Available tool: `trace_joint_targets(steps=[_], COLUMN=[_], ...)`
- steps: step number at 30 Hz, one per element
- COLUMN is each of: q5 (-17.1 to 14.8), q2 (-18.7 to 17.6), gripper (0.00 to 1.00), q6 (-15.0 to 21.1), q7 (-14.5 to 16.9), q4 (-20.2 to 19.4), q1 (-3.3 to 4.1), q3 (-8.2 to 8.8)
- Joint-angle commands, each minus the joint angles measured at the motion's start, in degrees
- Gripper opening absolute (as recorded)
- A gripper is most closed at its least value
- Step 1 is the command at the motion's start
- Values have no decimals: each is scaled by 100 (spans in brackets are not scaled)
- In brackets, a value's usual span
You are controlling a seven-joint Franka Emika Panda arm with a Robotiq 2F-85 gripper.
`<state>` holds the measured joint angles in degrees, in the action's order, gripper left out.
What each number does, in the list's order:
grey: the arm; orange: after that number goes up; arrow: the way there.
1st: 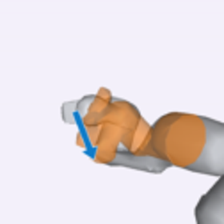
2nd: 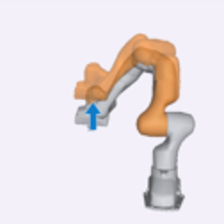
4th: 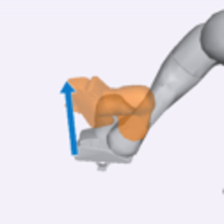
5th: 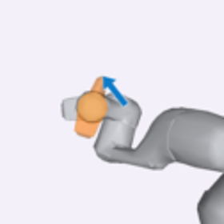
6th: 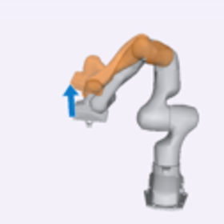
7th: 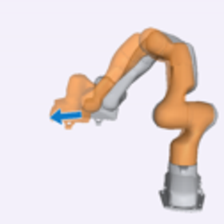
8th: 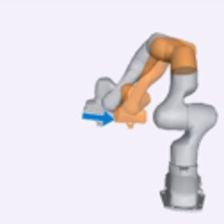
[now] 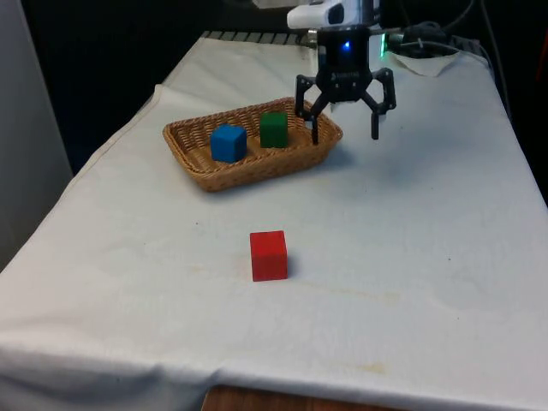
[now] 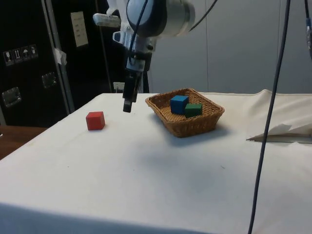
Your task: Pick up exactly two blocks and place them into the basket.
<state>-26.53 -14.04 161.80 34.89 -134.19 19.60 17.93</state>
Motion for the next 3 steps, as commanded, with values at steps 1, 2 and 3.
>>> trace_joint_targets(steps=[1,2,3], q5=[40,34,0], q2=[-17,-11,-11], gripper=[100,100,100], q6=[63,57,29], q7=[-29,-23,0], q4=[-17,-17,0], q1=[23,11,6], q3=[17,11,-17])
